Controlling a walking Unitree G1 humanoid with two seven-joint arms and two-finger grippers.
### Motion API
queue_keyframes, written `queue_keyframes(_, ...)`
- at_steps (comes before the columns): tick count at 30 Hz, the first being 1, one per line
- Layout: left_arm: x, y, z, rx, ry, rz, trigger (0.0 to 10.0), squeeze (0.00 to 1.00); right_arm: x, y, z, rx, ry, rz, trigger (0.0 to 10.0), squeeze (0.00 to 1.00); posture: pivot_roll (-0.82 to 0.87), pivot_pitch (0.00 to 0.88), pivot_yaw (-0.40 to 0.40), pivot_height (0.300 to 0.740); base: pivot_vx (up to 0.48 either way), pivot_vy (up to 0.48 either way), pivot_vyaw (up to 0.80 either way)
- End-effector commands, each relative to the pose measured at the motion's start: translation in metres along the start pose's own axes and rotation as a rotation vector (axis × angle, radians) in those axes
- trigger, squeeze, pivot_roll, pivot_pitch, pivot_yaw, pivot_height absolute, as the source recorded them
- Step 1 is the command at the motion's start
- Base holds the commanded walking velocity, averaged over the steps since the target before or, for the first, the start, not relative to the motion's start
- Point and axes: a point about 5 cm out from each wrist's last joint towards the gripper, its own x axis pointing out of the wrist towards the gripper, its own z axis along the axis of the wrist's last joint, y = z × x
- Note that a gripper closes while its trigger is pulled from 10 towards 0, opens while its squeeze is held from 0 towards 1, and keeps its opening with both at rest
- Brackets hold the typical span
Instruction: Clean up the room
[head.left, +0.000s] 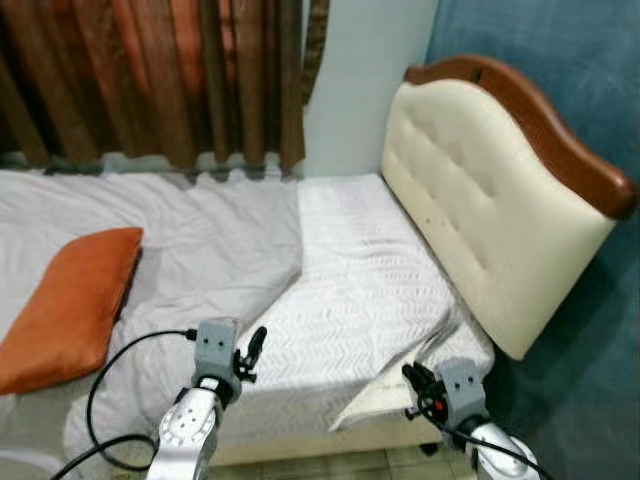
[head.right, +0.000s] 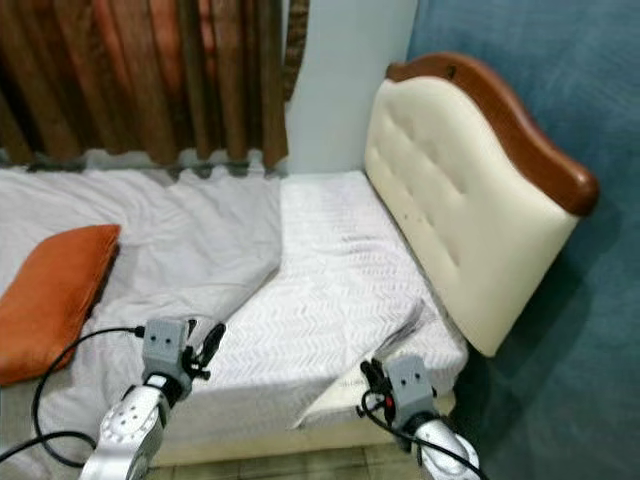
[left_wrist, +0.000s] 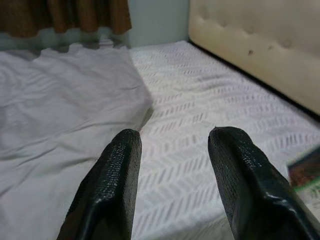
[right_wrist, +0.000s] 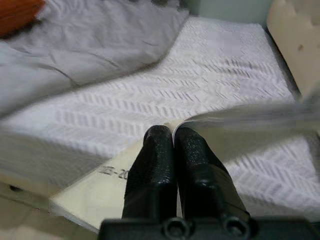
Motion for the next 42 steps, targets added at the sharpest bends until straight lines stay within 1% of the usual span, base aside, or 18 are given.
queue_keyframes(1, 0.000, 0.001, -0.001, 0.013, -0.001, -0.002, 10.0, 0.00, 0.003, -0.010, 0.012, -0.026, -0.050, -0.028, 0.0, 0.00, 0.03, 0.000, -0.095, 0.740, 0.465, 0.000, 0.00)
queue_keyframes(8, 0.004, 0.002, 0.005, 0.030, -0.017, -0.017, 10.0, 0.00, 0.007, -0.009, 0.014, -0.032, -0.052, -0.017, 0.0, 0.00, 0.04, 0.000, -0.093, 0.740, 0.467, 0.000, 0.00)
queue_keyframes(21, 0.003, 0.003, 0.003, 0.053, -0.009, -0.040, 10.0, 0.00, 0.011, -0.001, 0.010, -0.030, -0.047, 0.006, 0.0, 0.00, 0.05, 0.000, -0.080, 0.740, 0.469, 0.000, 0.00)
queue_keyframes(24, -0.001, 0.003, 0.003, 0.059, -0.009, -0.056, 10.0, 0.00, 0.018, 0.003, 0.012, -0.016, -0.051, 0.017, 0.0, 0.00, 0.06, 0.000, -0.063, 0.740, 0.472, 0.000, 0.00)
queue_keyframes(26, -0.002, 0.004, 0.003, 0.076, -0.003, -0.061, 10.0, 0.00, 0.032, 0.010, 0.018, 0.007, -0.061, 0.037, 0.0, 0.00, 0.07, 0.007, -0.053, 0.740, 0.234, 0.000, 0.00)
queue_keyframes(27, -0.006, 0.006, 0.005, 0.082, -0.007, -0.061, 10.0, 0.00, 0.036, 0.014, 0.023, 0.017, -0.075, 0.047, 0.0, 0.00, 0.08, 0.052, -0.039, 0.740, 0.000, 0.000, 0.00)
queue_keyframes(28, -0.011, 0.010, 0.007, 0.107, -0.004, -0.069, 10.0, 0.00, 0.049, 0.020, 0.035, 0.068, -0.102, 0.052, 0.0, 0.00, 0.10, 0.114, -0.014, 0.740, 0.000, 0.000, 0.00)
queue_keyframes(30, -0.022, 0.016, 0.014, 0.159, 0.003, -0.094, 10.0, 0.00, 0.072, 0.026, 0.061, 0.178, -0.143, 0.056, 0.0, 0.00, 0.14, 0.186, 0.015, 0.740, 0.000, 0.000, 0.00)
queue_keyframes(31, -0.026, 0.018, 0.017, 0.174, 0.004, -0.102, 10.0, 0.00, 0.078, 0.027, 0.069, 0.209, -0.154, 0.058, 0.0, 0.00, 0.14, 0.186, 0.015, 0.740, 0.000, 0.000, 0.00)
queue_keyframes(32, -0.030, 0.021, 0.020, 0.188, 0.007, -0.113, 10.0, 0.00, 0.082, 0.025, 0.075, 0.240, -0.159, 0.046, 0.0, 0.00, 0.16, 0.231, 0.031, 0.740, 0.000, 0.000, 0.00)
queue_keyframes(33, -0.039, 0.025, 0.026, 0.215, 0.016, -0.137, 10.0, 0.00, 0.087, 0.015, 0.078, 0.301, -0.152, -0.011, 0.0, 0.00, 0.20, 0.305, 0.065, 0.740, 0.000, 0.000, 0.00)
queue_keyframes(34, -0.046, 0.030, 0.030, 0.230, 0.035, -0.153, 10.0, 0.00, 0.088, 0.005, 0.068, 0.361, -0.102, -0.091, 0.0, 0.00, 0.22, 0.354, 0.088, 0.740, 0.000, 0.000, 0.00)
queue_keyframes(36, -0.052, 0.033, 0.033, 0.241, 0.049, -0.167, 10.0, 0.00, 0.087, 0.000, 0.056, 0.400, -0.047, -0.148, 0.0, 0.00, 0.22, 0.376, 0.099, 0.740, 0.000, 0.000, 0.00)
queue_keyframes(37, -0.055, 0.035, 0.035, 0.251, 0.056, -0.170, 10.0, 0.00, 0.086, 0.001, 0.049, 0.423, -0.017, -0.159, 0.0, 0.00, 0.24, 0.418, 0.115, 0.740, 0.000, 0.000, 0.00)
queue_keyframes(38, -0.062, 0.040, 0.037, 0.266, 0.073, -0.168, 10.0, 0.00, 0.082, 0.002, 0.035, 0.470, 0.034, -0.210, 0.0, 0.00, 0.26, 0.459, 0.127, 0.740, 0.000, 0.000, 0.00)
queue_keyframes(40, -0.064, 0.042, 0.037, 0.270, 0.079, -0.168, 10.0, 0.00, 0.081, 0.003, 0.030, 0.492, 0.054, -0.235, 0.0, 0.00, 0.26, 0.459, 0.127, 0.740, 0.000, 0.000, 0.00)
queue_keyframes(41, -0.072, 0.046, 0.042, 0.285, 0.094, -0.164, 10.0, 0.00, 0.077, 0.005, 0.018, 0.562, 0.097, -0.270, 0.0, 0.00, 0.26, 0.491, 0.139, 0.740, 0.000, 0.000, 0.00)
queue_keyframes(42, -0.075, 0.048, 0.043, 0.287, 0.100, -0.158, 10.0, 0.00, 0.075, 0.007, 0.012, 0.568, 0.126, -0.275, 0.0, 0.00, 0.27, 0.504, 0.143, 0.740, 0.000, 0.000, 0.00)
